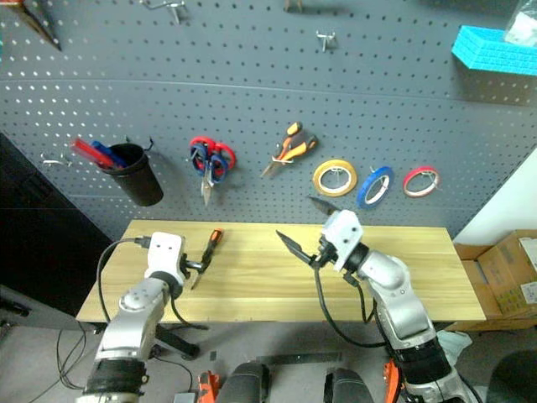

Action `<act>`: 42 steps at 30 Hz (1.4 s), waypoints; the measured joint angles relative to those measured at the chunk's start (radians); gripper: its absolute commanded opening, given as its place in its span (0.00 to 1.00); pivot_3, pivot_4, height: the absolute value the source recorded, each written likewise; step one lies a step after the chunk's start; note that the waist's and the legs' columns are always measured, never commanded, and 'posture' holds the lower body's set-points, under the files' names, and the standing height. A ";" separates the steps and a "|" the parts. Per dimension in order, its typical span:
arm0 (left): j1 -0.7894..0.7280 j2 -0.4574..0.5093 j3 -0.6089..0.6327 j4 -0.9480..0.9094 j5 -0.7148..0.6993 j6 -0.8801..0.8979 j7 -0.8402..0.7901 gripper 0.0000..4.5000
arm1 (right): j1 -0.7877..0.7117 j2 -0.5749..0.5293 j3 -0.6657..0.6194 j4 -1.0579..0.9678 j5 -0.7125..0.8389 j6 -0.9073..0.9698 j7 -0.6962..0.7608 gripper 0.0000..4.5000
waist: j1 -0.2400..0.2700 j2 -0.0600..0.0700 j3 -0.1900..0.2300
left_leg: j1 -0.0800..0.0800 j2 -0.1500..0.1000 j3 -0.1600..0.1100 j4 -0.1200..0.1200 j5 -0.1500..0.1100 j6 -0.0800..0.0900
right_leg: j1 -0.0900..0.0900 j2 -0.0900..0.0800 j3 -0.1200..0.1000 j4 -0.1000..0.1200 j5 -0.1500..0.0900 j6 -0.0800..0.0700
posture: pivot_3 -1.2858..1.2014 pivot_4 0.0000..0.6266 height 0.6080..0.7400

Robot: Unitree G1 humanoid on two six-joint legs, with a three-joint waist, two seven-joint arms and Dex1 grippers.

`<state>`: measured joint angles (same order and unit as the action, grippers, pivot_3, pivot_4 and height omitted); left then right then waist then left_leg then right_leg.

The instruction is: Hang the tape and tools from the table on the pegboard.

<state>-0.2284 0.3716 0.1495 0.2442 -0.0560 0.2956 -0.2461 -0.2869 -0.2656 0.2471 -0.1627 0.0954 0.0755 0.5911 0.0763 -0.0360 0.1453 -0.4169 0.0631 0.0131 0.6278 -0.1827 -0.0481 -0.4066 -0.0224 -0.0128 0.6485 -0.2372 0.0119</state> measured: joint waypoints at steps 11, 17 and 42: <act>-0.353 0.077 0.000 0.581 0.008 -0.054 -0.079 0.99 | -0.217 0.085 0.148 0.250 -0.093 0.096 0.060 1.00 | -0.007 0.000 0.027 | -0.002 0.001 -0.001 -0.002 -0.001 -0.001 | -0.003 0.004 0.000 0.001 0.000 0.001 | 0.57 0.34 1.00; -0.490 0.080 -0.007 0.874 0.014 -0.117 -0.140 0.99 | -0.254 0.135 0.173 0.270 -0.093 0.167 0.081 1.00 | -0.013 0.001 0.053 | -0.009 0.001 -0.001 -0.002 -0.001 -0.001 | -0.009 0.004 0.000 0.001 0.000 0.002 | 0.56 0.41 1.00; -0.608 0.080 -0.004 1.023 0.023 -0.128 -0.137 0.13 | -0.256 0.087 0.203 0.242 -0.113 0.265 0.137 1.00 | -0.052 0.000 0.119 | -0.016 0.001 -0.002 0.000 -0.001 -0.002 | -0.019 0.003 0.000 0.012 -0.002 0.005 | 0.55 0.46 1.00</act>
<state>-0.8365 0.4511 0.1454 1.2677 -0.0332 0.1675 -0.3826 -0.5429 -0.1784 0.4502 0.0791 -0.0174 0.3406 0.7277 0.0246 -0.0363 0.2641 -0.4325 0.0641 0.0107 0.6280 -0.1835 -0.0497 -0.4253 -0.0191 -0.0132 0.6608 -0.2390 0.0168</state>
